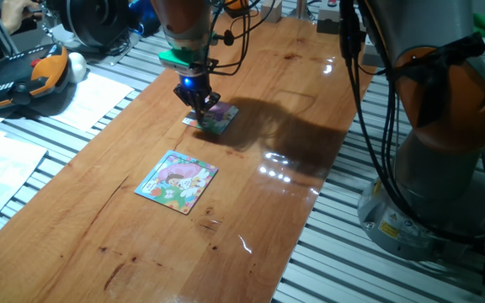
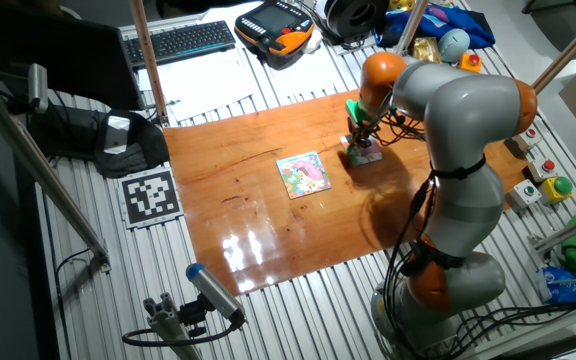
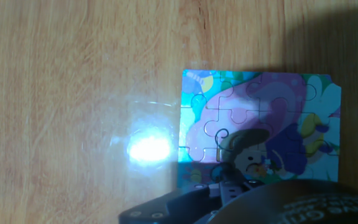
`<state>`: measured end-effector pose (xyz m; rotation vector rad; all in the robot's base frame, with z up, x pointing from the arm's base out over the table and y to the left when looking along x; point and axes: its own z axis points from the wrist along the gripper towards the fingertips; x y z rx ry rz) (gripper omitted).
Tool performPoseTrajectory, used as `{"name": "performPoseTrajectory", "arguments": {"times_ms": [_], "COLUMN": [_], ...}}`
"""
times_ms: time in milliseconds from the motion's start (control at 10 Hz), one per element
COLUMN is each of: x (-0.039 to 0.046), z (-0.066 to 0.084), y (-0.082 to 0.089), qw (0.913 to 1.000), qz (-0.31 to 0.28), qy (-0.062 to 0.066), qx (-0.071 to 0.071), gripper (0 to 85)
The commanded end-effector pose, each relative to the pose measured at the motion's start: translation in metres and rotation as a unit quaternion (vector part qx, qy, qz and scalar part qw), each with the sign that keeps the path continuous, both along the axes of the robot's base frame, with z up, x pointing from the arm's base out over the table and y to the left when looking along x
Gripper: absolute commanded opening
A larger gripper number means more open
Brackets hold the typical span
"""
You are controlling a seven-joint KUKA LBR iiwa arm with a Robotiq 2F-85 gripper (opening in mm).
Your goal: Assemble one piece of a puzzle
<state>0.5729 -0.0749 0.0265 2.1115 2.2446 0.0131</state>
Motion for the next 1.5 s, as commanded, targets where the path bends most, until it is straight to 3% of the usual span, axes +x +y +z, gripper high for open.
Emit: {"name": "performPoseTrajectory", "arguments": {"times_ms": [0, 400, 700, 1400], "x": [-0.0012, -0.0018, -0.0032, -0.0101], "z": [-0.003, 0.0, 0.015, 0.073], "y": [0.001, -0.001, -0.002, 0.0], "qw": [1.0, 1.0, 0.9998, 0.9961], "qz": [0.0, 0.003, 0.008, 0.077], "qy": [0.0, 0.003, 0.012, 0.041], "qx": [0.0, -0.001, -0.011, -0.011], "gripper": [0.0, 0.0, 0.0, 0.0]}}
